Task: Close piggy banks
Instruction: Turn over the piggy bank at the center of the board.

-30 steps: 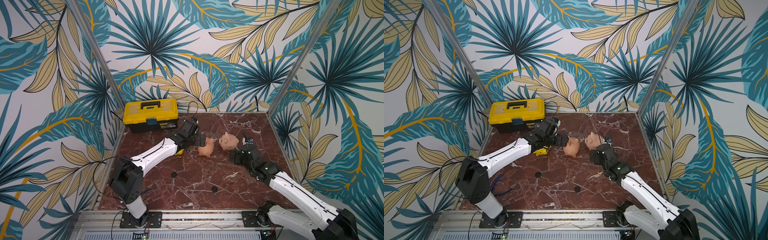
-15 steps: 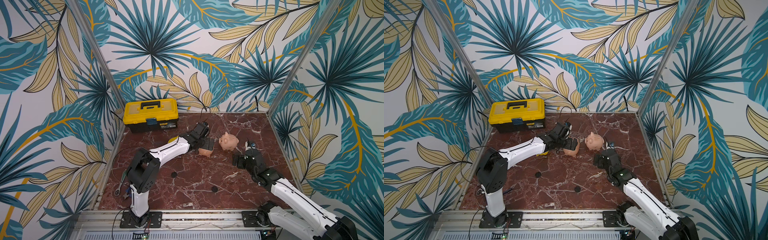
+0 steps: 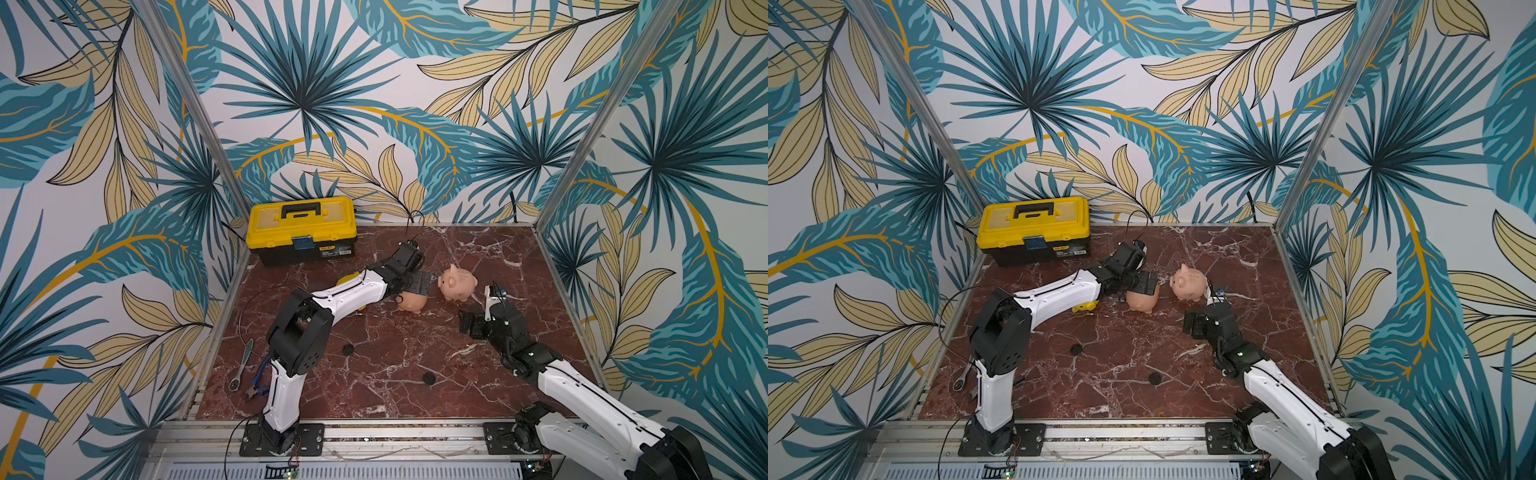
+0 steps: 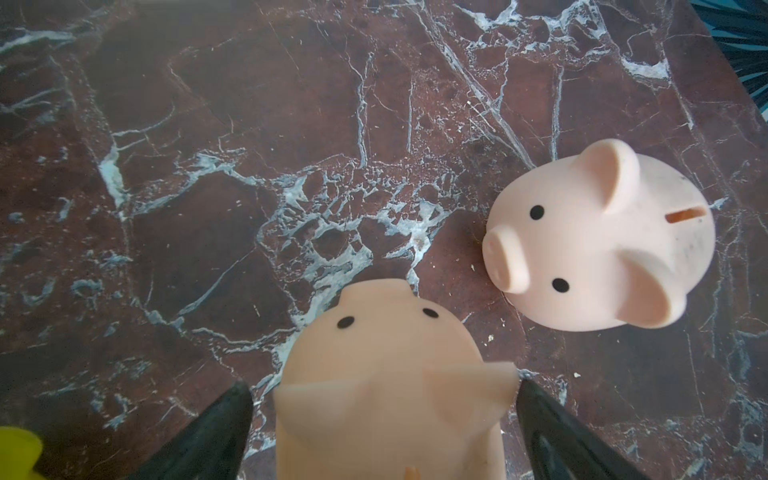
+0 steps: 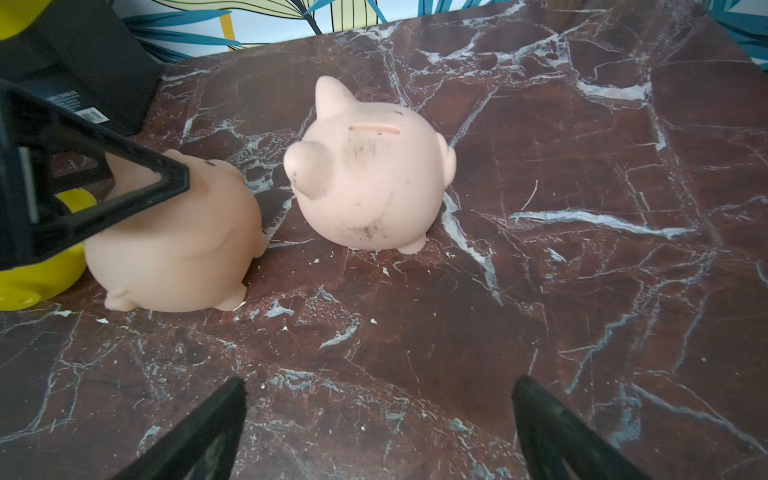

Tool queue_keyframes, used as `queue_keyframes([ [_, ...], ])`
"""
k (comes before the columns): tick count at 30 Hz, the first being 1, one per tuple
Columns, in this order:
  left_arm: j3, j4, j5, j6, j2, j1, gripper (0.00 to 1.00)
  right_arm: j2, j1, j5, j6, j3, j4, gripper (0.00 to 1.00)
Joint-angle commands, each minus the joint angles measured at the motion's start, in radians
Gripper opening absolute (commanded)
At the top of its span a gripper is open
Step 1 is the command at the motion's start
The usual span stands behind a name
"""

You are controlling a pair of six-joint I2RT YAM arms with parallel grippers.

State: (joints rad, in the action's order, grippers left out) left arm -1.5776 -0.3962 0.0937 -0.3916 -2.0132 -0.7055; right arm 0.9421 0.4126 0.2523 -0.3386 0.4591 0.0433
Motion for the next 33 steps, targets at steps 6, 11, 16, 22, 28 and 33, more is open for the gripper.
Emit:
queue_keyframes([
  [6, -0.077, 0.01, 0.014, 0.017, -0.056, -0.004, 0.99, 0.041, -0.005, -0.039, 0.012, -0.017, -0.079, 0.99],
  [11, -0.084, 0.01, 0.034, 0.014, -0.065, -0.003, 1.0, 0.062, -0.007, -0.048, 0.012, -0.013, -0.095, 0.99],
  [16, -0.094, 0.01, 0.032, 0.023, -0.079, -0.003, 1.0, 0.075, -0.014, -0.051, 0.005, -0.011, -0.097, 1.0],
  [22, -0.1, 0.01, 0.034, 0.022, -0.083, -0.003, 0.88, 0.077, -0.022, -0.048, 0.0, -0.013, -0.096, 1.0],
  [28, -0.082, 0.01, 0.012, 0.012, -0.043, -0.003, 0.77, 0.079, -0.031, -0.053, -0.005, -0.011, -0.095, 1.0],
  [33, -0.045, 0.013, -0.023, -0.006, 0.011, -0.003, 0.76, 0.083, -0.036, -0.069, -0.006, -0.011, -0.098, 0.99],
])
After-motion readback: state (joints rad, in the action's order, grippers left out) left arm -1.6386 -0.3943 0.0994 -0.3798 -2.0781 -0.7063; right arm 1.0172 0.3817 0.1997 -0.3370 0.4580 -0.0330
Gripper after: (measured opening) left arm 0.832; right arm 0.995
